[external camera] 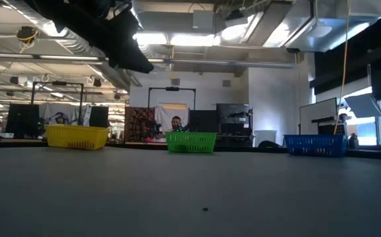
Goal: Sort produce into baskets
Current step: Put the brown mushroom into the blue basket
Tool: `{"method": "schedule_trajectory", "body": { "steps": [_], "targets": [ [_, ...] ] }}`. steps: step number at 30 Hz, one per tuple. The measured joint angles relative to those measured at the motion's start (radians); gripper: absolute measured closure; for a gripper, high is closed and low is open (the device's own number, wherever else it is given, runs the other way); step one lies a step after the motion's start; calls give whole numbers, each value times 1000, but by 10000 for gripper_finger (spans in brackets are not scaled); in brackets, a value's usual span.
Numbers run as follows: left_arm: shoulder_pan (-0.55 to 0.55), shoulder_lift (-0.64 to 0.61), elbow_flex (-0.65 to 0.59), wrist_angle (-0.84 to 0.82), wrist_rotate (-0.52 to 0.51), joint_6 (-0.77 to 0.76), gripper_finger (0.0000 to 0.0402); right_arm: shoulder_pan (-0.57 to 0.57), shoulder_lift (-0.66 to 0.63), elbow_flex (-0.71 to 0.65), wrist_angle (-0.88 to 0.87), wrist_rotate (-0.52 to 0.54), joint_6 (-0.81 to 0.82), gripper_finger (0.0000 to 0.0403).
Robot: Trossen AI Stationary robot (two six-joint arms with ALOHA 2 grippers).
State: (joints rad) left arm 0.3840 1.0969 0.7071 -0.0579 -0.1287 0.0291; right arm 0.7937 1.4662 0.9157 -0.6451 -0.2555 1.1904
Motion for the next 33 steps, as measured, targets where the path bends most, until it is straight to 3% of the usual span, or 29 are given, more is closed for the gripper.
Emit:
{"method": "schedule_trajectory", "body": {
  "steps": [6,17,22,29,33],
  "targets": [
    [0,1,0,-13,0,6,237,163,72,0,-28,-129,115,194],
    [0,2,0,-17,-1,-1,237,361,136,0,62,-198,215,194],
    [0,2,-1,-36,-1,-1,237,380,174,0,129,-203,235,194],
    [0,2,-1,-36,-2,5,237,376,267,2,128,-319,241,194],
    [2,2,-1,-36,-2,7,237,375,286,2,131,-328,247,208]
  ]
}}
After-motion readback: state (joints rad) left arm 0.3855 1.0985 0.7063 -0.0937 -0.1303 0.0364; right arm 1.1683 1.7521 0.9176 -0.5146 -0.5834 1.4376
